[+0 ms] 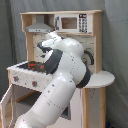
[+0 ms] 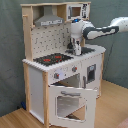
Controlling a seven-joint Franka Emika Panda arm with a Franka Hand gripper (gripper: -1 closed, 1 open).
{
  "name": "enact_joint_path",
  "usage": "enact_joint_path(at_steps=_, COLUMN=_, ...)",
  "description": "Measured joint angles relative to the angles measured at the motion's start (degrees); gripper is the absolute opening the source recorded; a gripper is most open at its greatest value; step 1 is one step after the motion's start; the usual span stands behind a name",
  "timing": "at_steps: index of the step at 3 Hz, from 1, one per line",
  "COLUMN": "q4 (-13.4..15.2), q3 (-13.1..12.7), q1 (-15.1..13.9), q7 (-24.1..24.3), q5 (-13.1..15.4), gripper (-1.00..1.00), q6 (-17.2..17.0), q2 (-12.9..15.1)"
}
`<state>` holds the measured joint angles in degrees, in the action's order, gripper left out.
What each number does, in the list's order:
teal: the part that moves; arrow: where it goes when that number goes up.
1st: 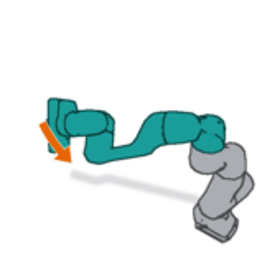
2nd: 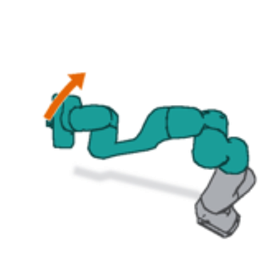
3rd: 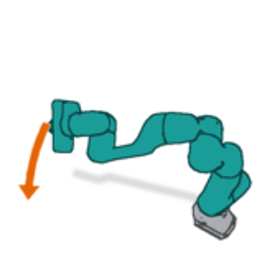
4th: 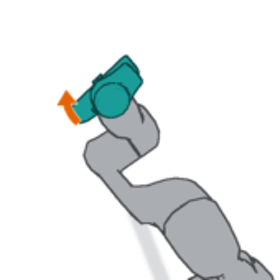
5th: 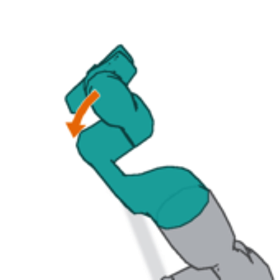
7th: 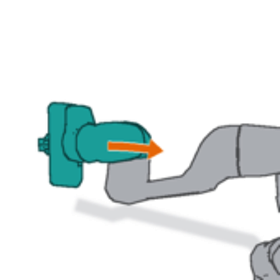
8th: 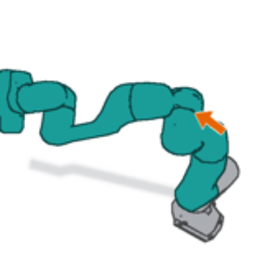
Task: Play with the kitchen
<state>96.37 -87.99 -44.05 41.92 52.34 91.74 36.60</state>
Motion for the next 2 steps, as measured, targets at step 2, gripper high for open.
enact_joint_path(at_steps=2, q4=-0.20, q3=-0.26, q1=-0.21, q7=-4.85, q5=-0.07, gripper=1.00, q6=0.22, q2=5.24)
